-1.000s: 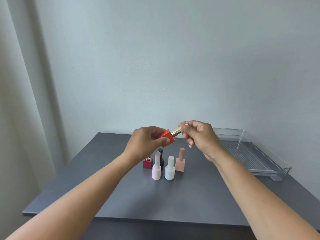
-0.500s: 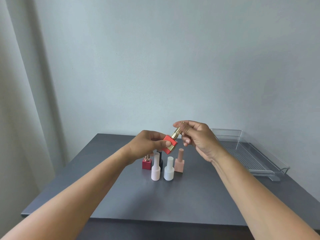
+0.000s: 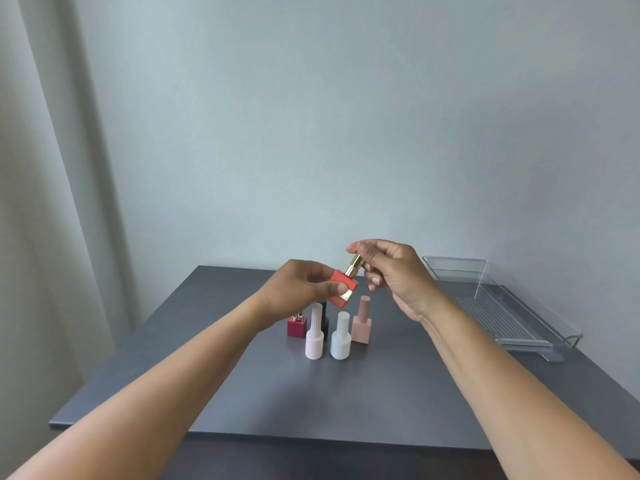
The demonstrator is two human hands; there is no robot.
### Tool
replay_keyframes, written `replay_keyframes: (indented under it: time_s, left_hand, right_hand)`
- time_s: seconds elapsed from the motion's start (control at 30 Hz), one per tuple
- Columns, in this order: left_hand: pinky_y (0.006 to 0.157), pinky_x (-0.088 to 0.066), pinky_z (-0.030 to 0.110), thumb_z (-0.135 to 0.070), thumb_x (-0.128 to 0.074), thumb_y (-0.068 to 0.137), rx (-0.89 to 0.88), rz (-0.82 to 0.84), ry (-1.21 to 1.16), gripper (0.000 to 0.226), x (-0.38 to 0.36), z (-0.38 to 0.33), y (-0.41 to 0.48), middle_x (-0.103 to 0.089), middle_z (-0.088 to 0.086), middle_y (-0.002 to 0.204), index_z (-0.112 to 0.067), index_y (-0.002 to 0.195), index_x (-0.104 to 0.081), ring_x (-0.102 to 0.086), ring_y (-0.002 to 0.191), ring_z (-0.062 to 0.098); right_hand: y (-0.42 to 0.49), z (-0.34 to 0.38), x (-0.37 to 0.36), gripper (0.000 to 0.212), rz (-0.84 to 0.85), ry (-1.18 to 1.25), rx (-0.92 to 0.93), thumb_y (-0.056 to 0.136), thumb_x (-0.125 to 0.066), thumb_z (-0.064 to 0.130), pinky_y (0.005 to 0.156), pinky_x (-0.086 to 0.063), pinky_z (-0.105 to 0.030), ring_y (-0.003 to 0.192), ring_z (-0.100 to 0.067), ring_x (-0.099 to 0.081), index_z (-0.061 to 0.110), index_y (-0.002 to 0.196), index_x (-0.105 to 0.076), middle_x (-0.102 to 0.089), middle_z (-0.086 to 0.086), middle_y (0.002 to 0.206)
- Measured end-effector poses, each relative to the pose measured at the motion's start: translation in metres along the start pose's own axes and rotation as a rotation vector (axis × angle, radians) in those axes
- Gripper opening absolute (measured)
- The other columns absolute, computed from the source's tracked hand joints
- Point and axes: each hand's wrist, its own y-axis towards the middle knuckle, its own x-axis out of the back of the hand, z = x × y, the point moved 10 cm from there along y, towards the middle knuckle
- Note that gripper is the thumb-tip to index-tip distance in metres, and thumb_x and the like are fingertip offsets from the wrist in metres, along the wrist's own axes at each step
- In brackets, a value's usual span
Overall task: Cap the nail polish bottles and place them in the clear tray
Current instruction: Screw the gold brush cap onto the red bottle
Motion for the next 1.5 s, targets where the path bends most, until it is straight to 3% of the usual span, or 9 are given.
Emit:
replay_keyframes:
  time_s: [0.13, 0.37, 0.5, 0.6, 0.73, 0.97, 1.1, 1.23, 1.5]
  left_hand:
    - [0.092, -0.045, 0.03, -0.046, -0.073, 0.081, 0.021, 0.102, -0.034, 0.015, -0.005, 0.002, -0.005, -0.08, -0.006, 0.092, -0.041, 0.094, -0.078, -0.07, 0.088, -0.002]
    - [0.103, -0.049, 0.041, -0.049, -0.074, 0.074, 0.013, -0.017, 0.008, 0.021, -0.002, 0.0, -0.006, -0.08, -0.009, 0.088, -0.039, 0.092, -0.077, -0.073, 0.095, 0.011]
    - [0.081, -0.051, 0.035, -0.048, -0.073, 0.079, 0.012, -0.092, 0.101, 0.008, 0.001, -0.001, -0.01, -0.078, -0.018, 0.08, -0.052, 0.086, -0.073, -0.07, 0.084, 0.003]
    - [0.07, -0.051, 0.031, -0.05, -0.073, 0.079, 0.02, -0.162, 0.186, 0.002, 0.005, 0.0, -0.012, -0.075, -0.024, 0.075, -0.051, 0.081, -0.072, -0.063, 0.069, -0.007]
    - [0.058, -0.051, 0.026, -0.056, -0.073, 0.074, 0.027, -0.239, 0.272, 0.012, 0.009, -0.002, -0.015, -0.073, -0.029, 0.072, -0.048, 0.082, -0.069, -0.065, 0.065, -0.003]
    - [0.062, -0.056, 0.028, -0.058, -0.072, 0.072, 0.025, -0.321, 0.397, 0.016, 0.012, -0.005, -0.017, -0.065, -0.038, 0.068, -0.045, 0.078, -0.063, -0.066, 0.068, -0.003]
    - [0.064, -0.051, 0.027, -0.052, -0.075, 0.075, 0.034, -0.252, 0.305, 0.021, 0.009, -0.002, -0.014, -0.072, -0.028, 0.072, -0.04, 0.091, -0.069, -0.065, 0.071, -0.002]
    - [0.082, -0.056, 0.038, -0.041, -0.078, 0.08, 0.022, -0.142, 0.211, 0.029, 0.003, -0.002, -0.014, -0.076, -0.015, 0.08, -0.039, 0.106, -0.067, -0.071, 0.082, 0.007]
    - [0.089, -0.056, 0.045, -0.041, -0.078, 0.077, 0.029, -0.14, 0.131, 0.026, 0.007, -0.002, -0.017, -0.077, -0.018, 0.081, -0.039, 0.099, -0.065, -0.071, 0.079, 0.0]
  right_hand:
    - [-0.003, 0.001, -0.006, 0.029, 0.089, -0.01, -0.019, 0.09, -0.062, 0.039, 0.05, -0.04, -0.021, 0.048, -0.009, -0.034, 0.017, 0.103, -0.076, -0.043, 0.005, 0.064]
    - [-0.004, 0.005, -0.003, 0.025, -0.092, -0.142, 0.025, 0.098, -0.057, 0.025, 0.049, -0.035, -0.025, 0.043, -0.005, -0.035, 0.021, 0.081, -0.074, -0.043, 0.008, 0.054]
    - [-0.005, 0.005, -0.005, 0.023, -0.144, -0.18, 0.02, 0.097, -0.058, 0.023, 0.051, -0.035, -0.025, 0.041, -0.001, -0.04, 0.021, 0.08, -0.072, -0.049, 0.017, 0.045]
    - [-0.006, 0.005, -0.006, 0.021, -0.166, -0.208, 0.019, 0.098, -0.057, 0.022, 0.059, -0.037, -0.02, 0.045, 0.008, -0.051, 0.02, 0.081, -0.071, -0.055, 0.025, 0.045]
    - [-0.006, 0.002, -0.004, 0.022, -0.19, -0.208, 0.009, 0.098, -0.057, 0.022, 0.06, -0.037, -0.021, 0.044, 0.008, -0.05, 0.02, 0.081, -0.071, -0.055, 0.024, 0.045]
    - [-0.006, 0.0, -0.003, 0.021, -0.214, -0.212, 0.015, 0.098, -0.057, 0.022, 0.059, -0.036, -0.019, 0.045, 0.01, -0.051, 0.021, 0.081, -0.07, -0.056, 0.025, 0.046]
    - [-0.006, -0.003, -0.004, 0.02, -0.15, -0.172, -0.016, 0.097, -0.059, 0.024, 0.054, -0.037, -0.024, 0.042, -0.001, -0.042, 0.019, 0.083, -0.072, -0.05, 0.017, 0.046]
    - [-0.007, -0.004, -0.009, 0.018, -0.061, -0.082, -0.036, 0.091, -0.067, 0.028, 0.05, -0.034, -0.027, 0.045, -0.008, -0.035, 0.011, 0.092, -0.074, -0.044, 0.01, 0.052]
    - [-0.007, 0.006, -0.015, 0.021, -0.035, -0.055, -0.002, 0.083, -0.076, 0.032, 0.053, -0.042, -0.028, 0.046, -0.009, -0.042, 0.018, 0.098, -0.075, -0.059, 0.007, 0.061]
